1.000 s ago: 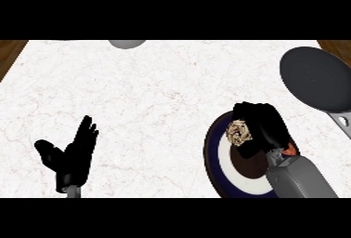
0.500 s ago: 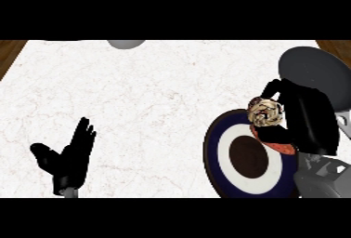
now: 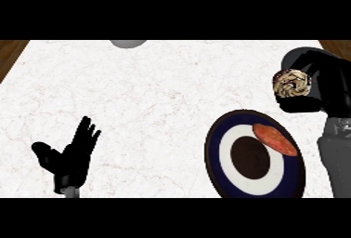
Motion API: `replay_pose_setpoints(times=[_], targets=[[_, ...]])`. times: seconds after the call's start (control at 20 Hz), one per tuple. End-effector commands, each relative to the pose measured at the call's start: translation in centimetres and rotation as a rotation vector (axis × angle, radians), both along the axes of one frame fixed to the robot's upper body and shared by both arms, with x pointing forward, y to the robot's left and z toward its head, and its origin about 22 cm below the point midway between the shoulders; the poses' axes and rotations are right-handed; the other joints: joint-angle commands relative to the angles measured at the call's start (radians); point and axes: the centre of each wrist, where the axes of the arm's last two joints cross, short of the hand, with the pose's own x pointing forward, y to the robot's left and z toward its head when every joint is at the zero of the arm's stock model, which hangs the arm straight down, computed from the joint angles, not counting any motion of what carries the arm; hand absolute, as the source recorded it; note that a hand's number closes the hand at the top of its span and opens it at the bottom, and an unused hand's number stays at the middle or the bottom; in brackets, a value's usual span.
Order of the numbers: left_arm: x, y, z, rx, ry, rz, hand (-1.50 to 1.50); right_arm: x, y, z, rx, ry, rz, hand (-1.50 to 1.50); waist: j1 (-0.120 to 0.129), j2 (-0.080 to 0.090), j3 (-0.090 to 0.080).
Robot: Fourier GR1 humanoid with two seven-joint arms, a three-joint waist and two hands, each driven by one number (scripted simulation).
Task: Pick the cupcake from the plate and place it in the pan
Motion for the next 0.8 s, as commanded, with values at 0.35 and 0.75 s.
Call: replay_pose_setpoints(times=[0.35,0.75], targets=[[1.1,-1.7,-1.3,0.003,0.027,-0.014,0.00,7.2,-7.6,-4.2,-0.028,-0.055,-0.122,1.50,0.021,0.014,-0.004],[0.3,-2.1,-1.0,0.001,0.021,-0.059,0.00,8.3,-15.2,-3.3,0.025,-0.058,-0.190,1.50,0.060,0.029,-0.002]])
